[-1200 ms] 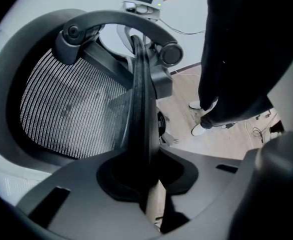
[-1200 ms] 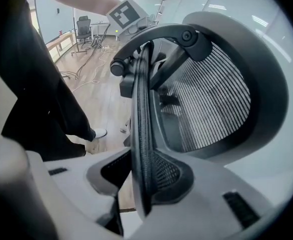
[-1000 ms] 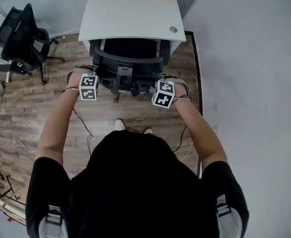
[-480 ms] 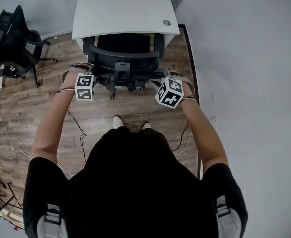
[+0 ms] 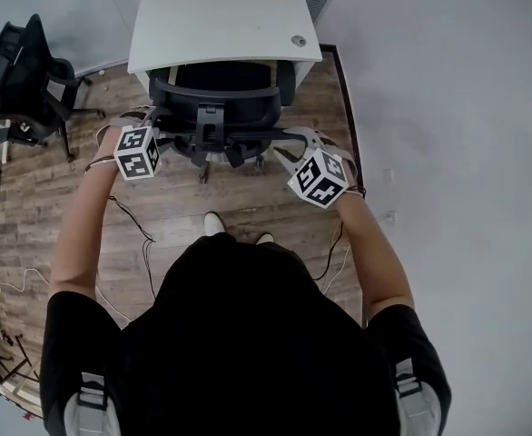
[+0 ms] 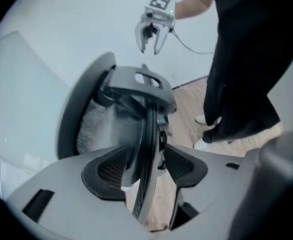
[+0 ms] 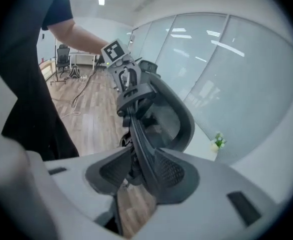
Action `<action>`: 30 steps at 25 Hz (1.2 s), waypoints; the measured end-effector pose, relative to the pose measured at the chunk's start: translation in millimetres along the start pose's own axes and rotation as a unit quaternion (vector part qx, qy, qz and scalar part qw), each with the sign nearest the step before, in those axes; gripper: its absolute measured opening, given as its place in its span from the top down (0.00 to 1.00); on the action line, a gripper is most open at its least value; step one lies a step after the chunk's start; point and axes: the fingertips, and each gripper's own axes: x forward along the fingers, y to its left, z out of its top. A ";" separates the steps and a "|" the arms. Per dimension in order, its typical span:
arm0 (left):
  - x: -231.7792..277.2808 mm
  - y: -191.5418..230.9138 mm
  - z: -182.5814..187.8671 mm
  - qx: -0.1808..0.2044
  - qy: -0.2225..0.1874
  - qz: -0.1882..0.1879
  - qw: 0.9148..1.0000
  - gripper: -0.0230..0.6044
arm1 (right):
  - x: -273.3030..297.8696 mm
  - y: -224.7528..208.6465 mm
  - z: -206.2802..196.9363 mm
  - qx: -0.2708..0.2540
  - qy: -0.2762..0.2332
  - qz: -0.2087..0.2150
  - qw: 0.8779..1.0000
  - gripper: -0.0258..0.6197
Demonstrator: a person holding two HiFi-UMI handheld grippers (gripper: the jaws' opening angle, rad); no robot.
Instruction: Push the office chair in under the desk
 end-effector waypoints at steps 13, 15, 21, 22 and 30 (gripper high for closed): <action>-134.7 21.6 170.4 -0.318 -0.356 0.176 0.861 0.75 | -112.7 -29.4 78.3 0.178 -0.333 -0.029 0.926 0.76; -145.9 19.4 188.3 -0.328 -0.377 0.198 0.844 0.79 | -129.7 -29.7 82.0 0.184 -0.357 -0.036 0.915 0.77; -166.6 10.5 230.8 -0.364 -0.426 0.229 0.796 0.93 | -168.5 -25.9 76.1 0.197 -0.403 -0.041 0.893 0.83; -169.1 9.5 233.9 -0.371 -0.431 0.233 0.789 0.97 | -172.5 -25.7 75.0 0.200 -0.406 -0.044 0.891 0.85; -171.8 0.4 263.1 -0.366 -0.440 0.238 0.785 0.97 | -190.6 -21.4 70.2 0.200 -0.422 -0.054 0.883 0.96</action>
